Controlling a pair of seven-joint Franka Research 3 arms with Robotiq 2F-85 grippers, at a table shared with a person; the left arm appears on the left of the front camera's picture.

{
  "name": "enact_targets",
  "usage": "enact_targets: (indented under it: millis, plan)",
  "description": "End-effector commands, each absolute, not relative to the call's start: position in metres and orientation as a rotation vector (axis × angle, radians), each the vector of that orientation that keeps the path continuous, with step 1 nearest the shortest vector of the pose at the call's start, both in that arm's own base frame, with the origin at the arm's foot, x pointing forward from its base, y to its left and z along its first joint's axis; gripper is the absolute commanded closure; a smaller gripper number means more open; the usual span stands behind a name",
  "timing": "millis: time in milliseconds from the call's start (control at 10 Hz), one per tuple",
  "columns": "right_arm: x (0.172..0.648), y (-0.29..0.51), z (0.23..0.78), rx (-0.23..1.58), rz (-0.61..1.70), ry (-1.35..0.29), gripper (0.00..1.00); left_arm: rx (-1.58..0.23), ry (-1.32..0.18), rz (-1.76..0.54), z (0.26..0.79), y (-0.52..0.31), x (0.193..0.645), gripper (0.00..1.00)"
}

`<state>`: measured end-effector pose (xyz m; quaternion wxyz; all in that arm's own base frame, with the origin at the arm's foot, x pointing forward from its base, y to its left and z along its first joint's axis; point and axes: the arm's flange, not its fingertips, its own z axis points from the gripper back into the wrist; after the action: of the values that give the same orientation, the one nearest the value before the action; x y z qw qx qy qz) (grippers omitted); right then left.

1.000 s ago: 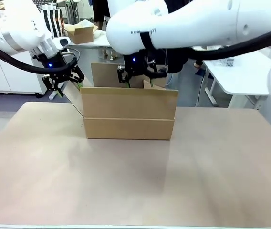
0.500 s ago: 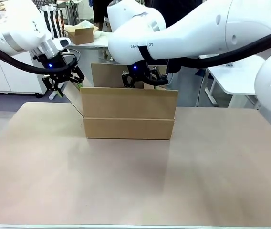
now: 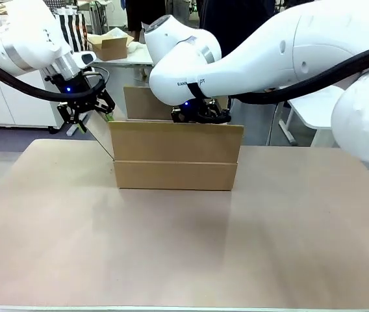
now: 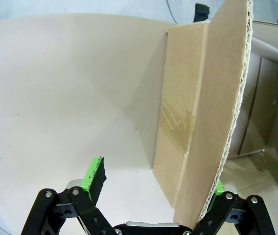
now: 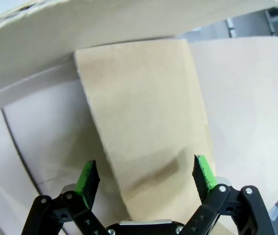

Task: Pack the gift set into the box.
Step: Place both hands on the side flaps of the Package Box and spread them outward.

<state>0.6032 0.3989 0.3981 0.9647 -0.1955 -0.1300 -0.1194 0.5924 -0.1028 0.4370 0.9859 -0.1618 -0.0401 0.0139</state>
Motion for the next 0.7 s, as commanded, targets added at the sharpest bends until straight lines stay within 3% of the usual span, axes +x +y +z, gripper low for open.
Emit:
enact_targets:
  millis: [0, 600]
  plan:
    - [0.608, 0.402, 0.401, -0.441, -0.283, -0.309, 0.0, -0.312, -0.078, 0.039, 0.437, -0.103, 0.591, 0.0]
    - [0.6, 0.362, 0.422, -0.467, -0.317, -0.322, 0.0, -0.312, -0.078, 0.039, 0.437, -0.103, 0.591, 0.0]
